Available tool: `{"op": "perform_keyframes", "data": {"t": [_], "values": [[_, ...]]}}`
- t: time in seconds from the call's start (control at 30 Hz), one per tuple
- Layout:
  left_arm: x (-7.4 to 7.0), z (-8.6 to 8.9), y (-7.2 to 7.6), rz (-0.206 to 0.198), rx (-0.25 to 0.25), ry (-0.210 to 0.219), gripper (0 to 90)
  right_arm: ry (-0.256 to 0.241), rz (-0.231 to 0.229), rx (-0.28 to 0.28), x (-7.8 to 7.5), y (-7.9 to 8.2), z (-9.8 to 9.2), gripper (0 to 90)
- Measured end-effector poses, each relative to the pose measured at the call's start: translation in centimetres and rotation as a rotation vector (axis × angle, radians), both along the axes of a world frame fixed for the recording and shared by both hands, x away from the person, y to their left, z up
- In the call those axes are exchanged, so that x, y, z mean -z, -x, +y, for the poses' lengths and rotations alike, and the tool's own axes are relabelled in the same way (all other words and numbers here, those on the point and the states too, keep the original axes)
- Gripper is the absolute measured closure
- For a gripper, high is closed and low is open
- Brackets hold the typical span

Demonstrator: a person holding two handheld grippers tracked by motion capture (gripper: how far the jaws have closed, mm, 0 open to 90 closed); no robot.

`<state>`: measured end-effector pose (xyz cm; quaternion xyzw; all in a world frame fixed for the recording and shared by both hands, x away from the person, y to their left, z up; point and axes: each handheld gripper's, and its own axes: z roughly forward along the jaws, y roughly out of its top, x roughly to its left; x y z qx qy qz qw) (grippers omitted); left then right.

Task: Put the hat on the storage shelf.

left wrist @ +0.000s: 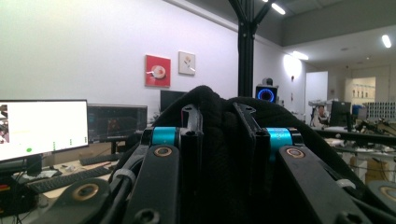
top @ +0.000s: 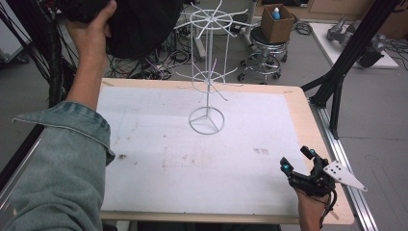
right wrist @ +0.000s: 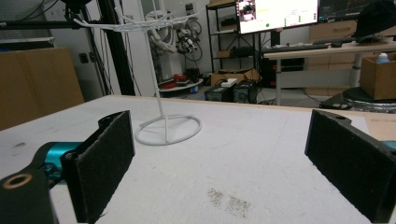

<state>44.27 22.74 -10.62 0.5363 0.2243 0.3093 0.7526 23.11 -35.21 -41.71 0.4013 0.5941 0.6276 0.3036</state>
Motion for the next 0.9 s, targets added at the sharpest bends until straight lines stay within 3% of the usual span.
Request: {"op": "perform_keyframes", "data": {"t": [0.2, 0.33, 0.77, 0.9], "values": [[0.7, -0.5, 0.0, 0.017, 0.013, -0.029, 73.6, 0.001, 0.000, -0.001, 0.0, 0.0, 0.0, 7.3], [0.9, -0.8, 0.1, 0.027, 0.010, -0.082, 73.4, 0.004, -0.003, -0.005, 0.0, -0.1, 0.0, 7.3], [2.6, -0.9, 0.9, 0.045, 0.011, -0.083, 72.9, 0.003, 0.001, -0.011, 0.0, -0.4, 0.4, 7.3], [3.2, -1.2, 1.5, 0.035, 0.022, -0.091, 72.9, 0.003, 0.003, -0.015, 0.0, -0.5, 0.4, 7.4]]}}
